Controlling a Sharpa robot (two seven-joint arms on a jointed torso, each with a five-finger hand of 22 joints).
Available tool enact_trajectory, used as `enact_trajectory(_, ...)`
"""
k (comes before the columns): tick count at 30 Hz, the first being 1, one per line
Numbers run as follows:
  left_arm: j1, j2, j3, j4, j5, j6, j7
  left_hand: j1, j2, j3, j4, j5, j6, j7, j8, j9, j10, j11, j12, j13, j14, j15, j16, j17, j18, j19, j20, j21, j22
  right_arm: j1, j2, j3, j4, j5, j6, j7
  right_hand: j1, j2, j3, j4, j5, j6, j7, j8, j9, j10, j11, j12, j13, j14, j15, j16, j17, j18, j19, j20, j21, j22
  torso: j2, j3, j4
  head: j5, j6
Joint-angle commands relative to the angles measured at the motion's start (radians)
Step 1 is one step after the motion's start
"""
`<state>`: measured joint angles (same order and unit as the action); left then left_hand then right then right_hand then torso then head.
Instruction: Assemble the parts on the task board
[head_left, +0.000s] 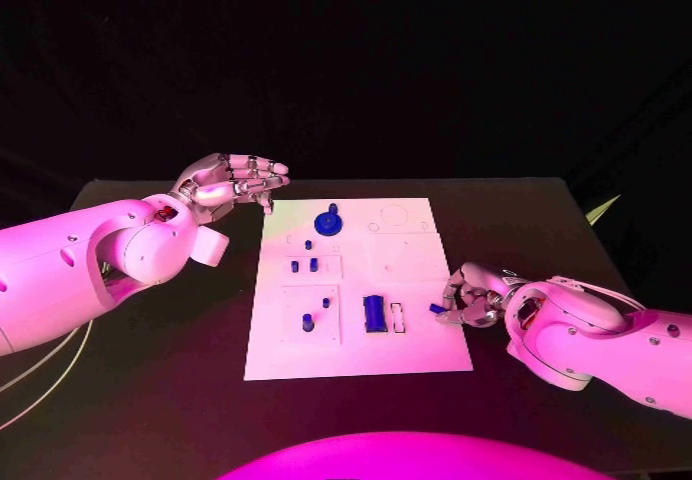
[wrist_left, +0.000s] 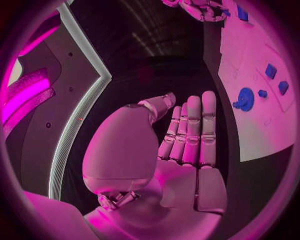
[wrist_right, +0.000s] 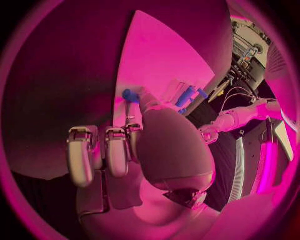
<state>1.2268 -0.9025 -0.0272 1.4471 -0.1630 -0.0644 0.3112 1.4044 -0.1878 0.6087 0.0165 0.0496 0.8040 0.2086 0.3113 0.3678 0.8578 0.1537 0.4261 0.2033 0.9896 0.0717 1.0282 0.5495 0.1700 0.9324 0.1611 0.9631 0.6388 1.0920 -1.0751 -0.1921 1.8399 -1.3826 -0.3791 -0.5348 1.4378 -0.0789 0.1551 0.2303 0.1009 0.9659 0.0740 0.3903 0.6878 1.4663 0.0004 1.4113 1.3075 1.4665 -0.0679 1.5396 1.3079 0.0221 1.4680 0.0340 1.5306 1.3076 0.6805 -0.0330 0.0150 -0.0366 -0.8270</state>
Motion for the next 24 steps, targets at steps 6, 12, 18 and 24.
enact_trajectory(6,0.000,0.000,0.001,0.005,0.006,0.011,0.008,-0.008,-0.001,0.003,0.001,0.003,0.004,0.004,0.004,-0.001,0.000,-0.003,0.007,-0.001,-0.006,0.000,-0.001,-0.001,0.016,-0.003,0.001,0.001,0.001,-0.008,-0.011,-0.008,0.026,0.062,-0.046,-0.007,-0.015,-0.004,0.059,0.023,0.064,0.012,-0.004,-0.003,-0.079,0.015,-0.006,0.008,0.159,0.091,-0.003,0.002,0.200,-0.016,0.097,0.000,0.010,0.255,0.000,-0.0009,-0.0001,0.000,0.002)
enact_trajectory(12,0.000,-0.001,0.001,0.005,0.006,0.011,0.006,-0.008,0.003,0.006,0.002,0.003,0.004,0.004,0.004,-0.001,0.000,-0.003,0.008,-0.001,-0.006,0.000,-0.001,-0.002,0.016,-0.003,0.001,0.001,0.001,-0.001,-0.017,-0.008,0.057,0.118,-0.066,0.009,-0.019,-0.008,0.103,0.020,0.079,0.010,-0.004,-0.008,-0.077,0.015,-0.007,0.007,0.160,0.092,-0.005,0.002,0.200,-0.016,0.097,-0.002,0.011,0.255,0.000,-0.0002,0.0000,-0.001,0.001)
enact_trajectory(18,0.000,-0.001,0.001,0.005,0.006,0.013,0.004,-0.008,0.003,0.006,0.002,0.003,0.004,0.004,0.004,-0.001,0.000,-0.003,0.008,-0.001,-0.006,0.000,-0.001,-0.002,0.016,-0.003,0.001,0.001,0.001,0.005,-0.013,-0.007,0.083,0.171,-0.108,0.031,-0.044,-0.013,0.135,0.027,0.076,0.009,-0.002,-0.009,-0.074,0.017,-0.005,0.008,0.161,0.092,-0.003,0.003,0.202,-0.016,0.097,-0.002,0.012,0.256,0.001,-0.0003,-0.0002,-0.001,0.000)
enact_trajectory(24,0.000,-0.001,0.001,0.005,0.006,0.013,0.004,-0.008,0.003,0.006,0.002,0.003,0.004,0.004,0.004,-0.001,0.000,-0.003,0.008,-0.001,-0.006,0.000,-0.001,-0.002,0.016,-0.003,0.001,0.001,0.001,0.007,0.004,-0.007,0.087,0.210,-0.116,0.036,-0.061,-0.019,0.149,0.032,0.074,0.008,-0.001,-0.010,-0.071,0.017,-0.004,0.007,0.161,0.092,-0.003,0.003,0.201,-0.017,0.097,-0.001,0.012,0.256,0.001,-0.0004,-0.0003,-0.002,-0.004)
